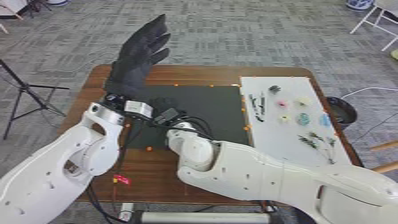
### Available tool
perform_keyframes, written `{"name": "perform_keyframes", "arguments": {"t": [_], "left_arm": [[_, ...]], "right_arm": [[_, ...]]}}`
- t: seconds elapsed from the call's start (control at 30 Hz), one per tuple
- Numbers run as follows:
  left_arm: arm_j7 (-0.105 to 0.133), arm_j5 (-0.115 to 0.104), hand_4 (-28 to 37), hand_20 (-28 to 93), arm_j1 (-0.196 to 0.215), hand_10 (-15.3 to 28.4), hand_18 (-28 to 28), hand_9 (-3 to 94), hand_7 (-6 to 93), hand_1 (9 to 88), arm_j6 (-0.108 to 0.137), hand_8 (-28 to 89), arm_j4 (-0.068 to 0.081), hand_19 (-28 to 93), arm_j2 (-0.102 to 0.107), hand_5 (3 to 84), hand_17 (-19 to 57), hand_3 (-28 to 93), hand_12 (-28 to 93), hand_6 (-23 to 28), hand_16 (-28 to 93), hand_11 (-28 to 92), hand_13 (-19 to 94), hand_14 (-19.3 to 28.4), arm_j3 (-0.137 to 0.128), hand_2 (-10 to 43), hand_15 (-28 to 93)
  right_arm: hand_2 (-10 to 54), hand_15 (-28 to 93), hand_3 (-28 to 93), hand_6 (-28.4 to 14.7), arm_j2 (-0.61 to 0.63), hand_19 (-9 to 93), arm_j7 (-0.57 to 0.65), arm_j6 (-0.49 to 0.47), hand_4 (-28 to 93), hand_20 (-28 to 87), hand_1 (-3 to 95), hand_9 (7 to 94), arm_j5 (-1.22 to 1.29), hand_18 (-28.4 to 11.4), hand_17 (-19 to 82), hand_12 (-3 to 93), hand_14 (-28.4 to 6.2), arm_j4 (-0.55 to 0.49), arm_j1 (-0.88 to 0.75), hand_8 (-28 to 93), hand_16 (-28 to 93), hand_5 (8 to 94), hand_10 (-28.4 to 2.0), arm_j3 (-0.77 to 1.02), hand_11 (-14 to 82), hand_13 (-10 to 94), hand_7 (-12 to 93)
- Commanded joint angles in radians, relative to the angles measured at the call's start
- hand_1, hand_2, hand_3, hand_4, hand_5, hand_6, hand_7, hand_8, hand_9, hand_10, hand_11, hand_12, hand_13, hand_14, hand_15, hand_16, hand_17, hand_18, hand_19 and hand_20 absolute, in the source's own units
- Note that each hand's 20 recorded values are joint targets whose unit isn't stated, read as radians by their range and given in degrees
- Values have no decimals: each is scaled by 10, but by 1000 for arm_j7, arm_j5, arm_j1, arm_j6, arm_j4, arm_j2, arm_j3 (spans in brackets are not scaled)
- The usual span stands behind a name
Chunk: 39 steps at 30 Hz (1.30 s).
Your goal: Arrange flowers
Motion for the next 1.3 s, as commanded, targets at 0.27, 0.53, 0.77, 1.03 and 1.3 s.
{"name": "perform_keyframes", "arguments": {"t": [0.27, 0.53, 0.77, 1.03, 1.3], "left_arm": [[65, -21, -245, 125, 82, 85, 186, 148, 151, 280, 80, -68, -66, 337, 9, 224, -136, 646, 232, 9, 108, 123, 107, 110, -31, -64, 148], [91, -28, -244, 124, 56, 86, 187, 150, 151, 279, 101, -68, -60, 337, -13, 224, -136, 646, 231, 9, 105, 125, 109, 112, 0, -65, 148], [64, -18, -244, 123, 27, 85, 186, 150, 150, 278, 66, -69, -30, 336, -43, 224, -135, 647, 229, 10, 105, 126, 109, 112, 11, -66, 148], [41, -10, -244, 124, 23, 86, 186, 150, 149, 279, 23, -67, -17, 334, -56, 225, -135, 646, 228, 10, 105, 126, 110, 111, 1, -65, 148], [40, -10, -245, 124, 11, 85, 186, 150, 152, 280, 37, -69, -16, 334, -58, 225, -135, 644, 228, 8, 105, 125, 110, 111, 11, -64, 146]], "right_arm": [[-95, 884, 855, -2, -100, 735, -50, -42, -119, 196, 393, 872, -26, -130, 359, 420, -37, 18, -74, 299, 291, 770, -70, 34, 659, 878, 502], [-95, 883, 854, -2, -120, 732, -52, -88, -121, 202, 395, 873, -36, -135, 353, 419, -37, 72, -117, 296, 291, 774, -70, 78, 655, 878, 497], [-95, 882, 853, -1, -99, 728, -31, -87, -125, 207, 397, 876, -58, -138, 349, 417, -37, 85, -113, 295, 290, 777, -69, 86, 648, 879, 489], [-95, 880, 854, -2, -69, 723, 40, -71, -121, 214, 396, 879, -22, -138, 348, 417, -37, 65, -90, 299, 291, 781, -69, 57, 644, 879, 481], [-95, 879, 849, 9, -57, 726, -20, -87, -123, 220, 395, 879, -31, -139, 352, 419, -35, 54, -121, 287, 290, 784, -66, 81, 643, 881, 480]]}}
